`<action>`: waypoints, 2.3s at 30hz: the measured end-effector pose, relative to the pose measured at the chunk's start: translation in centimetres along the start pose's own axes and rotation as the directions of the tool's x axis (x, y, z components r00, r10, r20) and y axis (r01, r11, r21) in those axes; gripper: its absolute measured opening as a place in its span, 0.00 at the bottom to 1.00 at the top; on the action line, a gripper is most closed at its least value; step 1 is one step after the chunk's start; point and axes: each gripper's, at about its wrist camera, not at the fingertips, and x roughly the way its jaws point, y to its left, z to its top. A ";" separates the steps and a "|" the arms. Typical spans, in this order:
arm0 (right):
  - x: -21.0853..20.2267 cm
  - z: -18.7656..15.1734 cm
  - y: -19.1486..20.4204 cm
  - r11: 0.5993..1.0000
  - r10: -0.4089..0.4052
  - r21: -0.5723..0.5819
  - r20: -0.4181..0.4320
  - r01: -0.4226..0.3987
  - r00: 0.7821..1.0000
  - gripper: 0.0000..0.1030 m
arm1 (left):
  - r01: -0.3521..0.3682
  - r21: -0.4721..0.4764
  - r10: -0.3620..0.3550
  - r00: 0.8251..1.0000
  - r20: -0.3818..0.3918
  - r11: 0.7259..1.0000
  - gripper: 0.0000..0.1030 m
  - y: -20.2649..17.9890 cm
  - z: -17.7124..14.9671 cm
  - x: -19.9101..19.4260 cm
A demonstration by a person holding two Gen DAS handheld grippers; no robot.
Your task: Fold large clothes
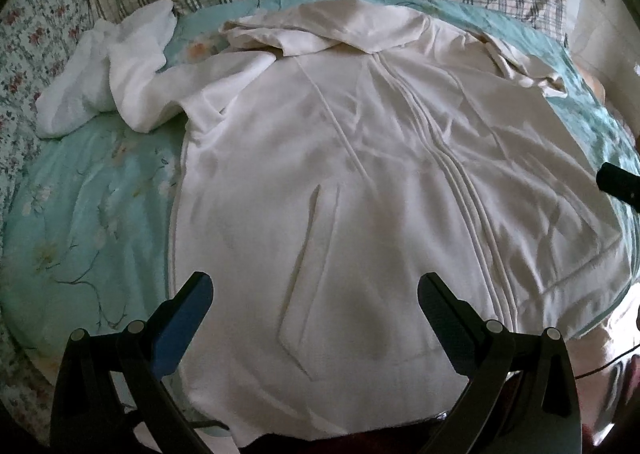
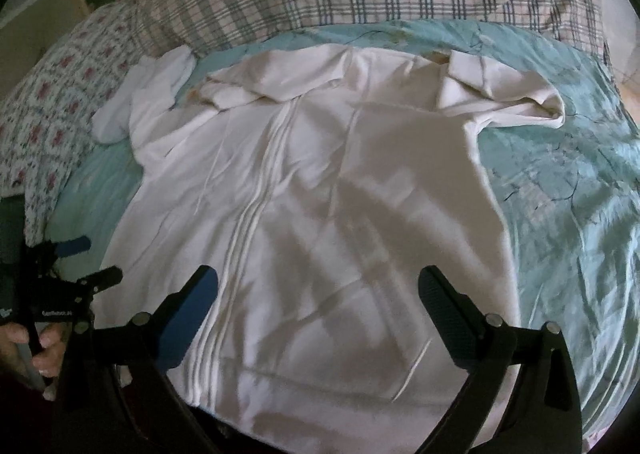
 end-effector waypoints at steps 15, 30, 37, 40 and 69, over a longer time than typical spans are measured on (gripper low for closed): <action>6.7 15.2 -12.5 0.967 -0.252 -0.015 0.099 0.254 0.963 0.57 | 0.025 -0.035 -0.025 1.000 -0.006 0.999 0.99 0.1 6.7 3.1; 16.9 20.4 -18.8 0.942 -0.332 -0.066 -0.031 0.329 0.943 0.07 | 0.024 -0.055 -0.029 0.994 -0.106 0.998 0.99 -0.3 9.4 8.8; 11.6 20.7 -14.0 0.996 -0.074 0.060 0.076 0.069 0.994 0.07 | 0.082 -0.095 -0.090 0.993 -0.075 0.992 0.99 0.6 9.4 8.6; 11.3 19.6 -9.1 0.994 0.096 0.050 0.084 -0.101 0.992 0.07 | 0.147 -0.125 -0.155 0.986 -0.054 0.981 0.99 1.4 9.2 8.1; 9.0 10.4 -5.0 0.936 0.271 0.207 0.093 -0.284 0.958 0.37 | 0.419 -0.216 -0.437 0.898 -0.045 0.882 0.18 3.6 16.7 19.1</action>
